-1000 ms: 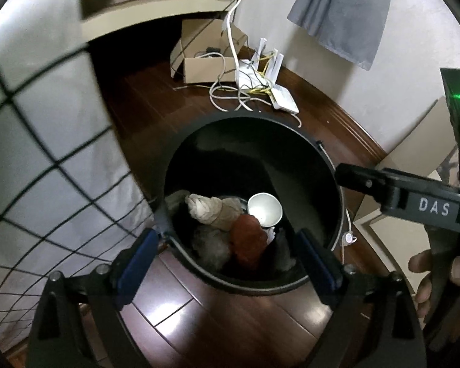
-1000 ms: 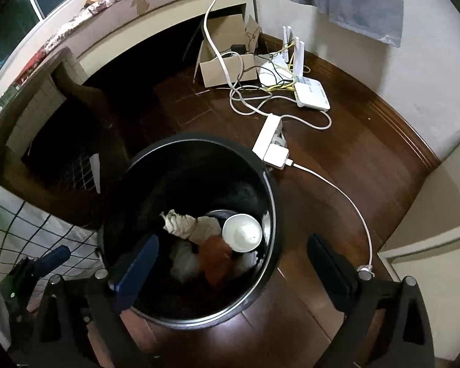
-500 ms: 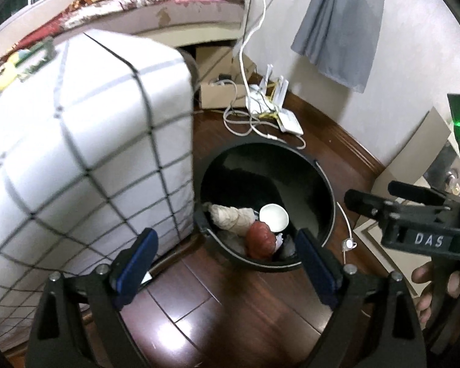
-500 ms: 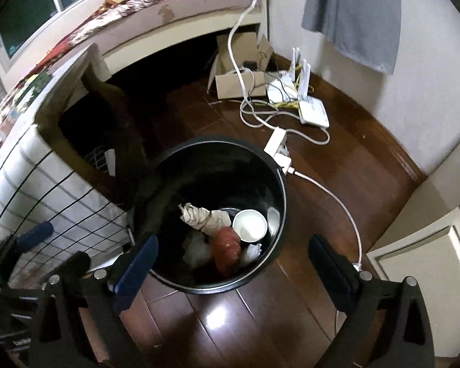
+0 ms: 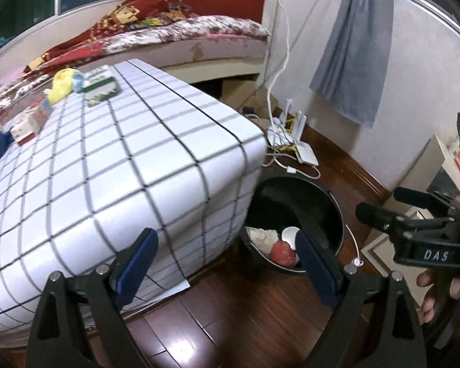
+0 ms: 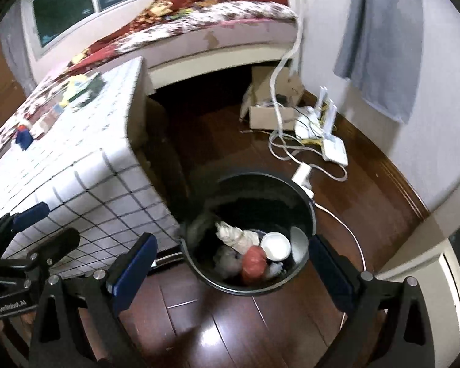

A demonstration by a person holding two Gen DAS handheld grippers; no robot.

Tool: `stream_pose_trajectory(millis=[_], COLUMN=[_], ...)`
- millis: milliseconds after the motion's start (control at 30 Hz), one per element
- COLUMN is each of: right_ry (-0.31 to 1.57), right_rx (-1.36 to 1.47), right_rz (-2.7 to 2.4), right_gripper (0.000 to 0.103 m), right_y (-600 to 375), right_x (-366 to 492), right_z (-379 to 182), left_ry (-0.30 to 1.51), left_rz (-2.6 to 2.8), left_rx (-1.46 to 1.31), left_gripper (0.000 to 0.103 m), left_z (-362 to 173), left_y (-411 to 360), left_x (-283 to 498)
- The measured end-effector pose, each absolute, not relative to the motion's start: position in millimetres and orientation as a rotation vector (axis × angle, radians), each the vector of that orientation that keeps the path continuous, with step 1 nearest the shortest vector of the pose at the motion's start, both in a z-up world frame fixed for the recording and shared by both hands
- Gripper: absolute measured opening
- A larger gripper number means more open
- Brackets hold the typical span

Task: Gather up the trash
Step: 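Move both open tools back over the table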

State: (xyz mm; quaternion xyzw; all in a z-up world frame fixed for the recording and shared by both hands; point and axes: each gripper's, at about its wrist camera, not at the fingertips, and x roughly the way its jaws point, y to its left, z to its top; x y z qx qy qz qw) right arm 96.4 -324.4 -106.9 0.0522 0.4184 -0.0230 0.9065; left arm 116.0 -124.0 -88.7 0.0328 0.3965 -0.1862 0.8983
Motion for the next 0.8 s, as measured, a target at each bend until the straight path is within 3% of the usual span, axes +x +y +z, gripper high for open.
stream_pose_trajectory(millis=[800], right_ry=[0.693], right_rx=[-0.001], right_rz=[0.27], right_gripper=[0.101], right_y=[-181.1], right_x=[146.3], right_z=[-26.4], left_ry=[0.708], left_rz=[-0.018], left_rx=[-0.007], left_gripper=[0.095], left_z=[-37.2], left_y=[47.9], left_x=[124.5])
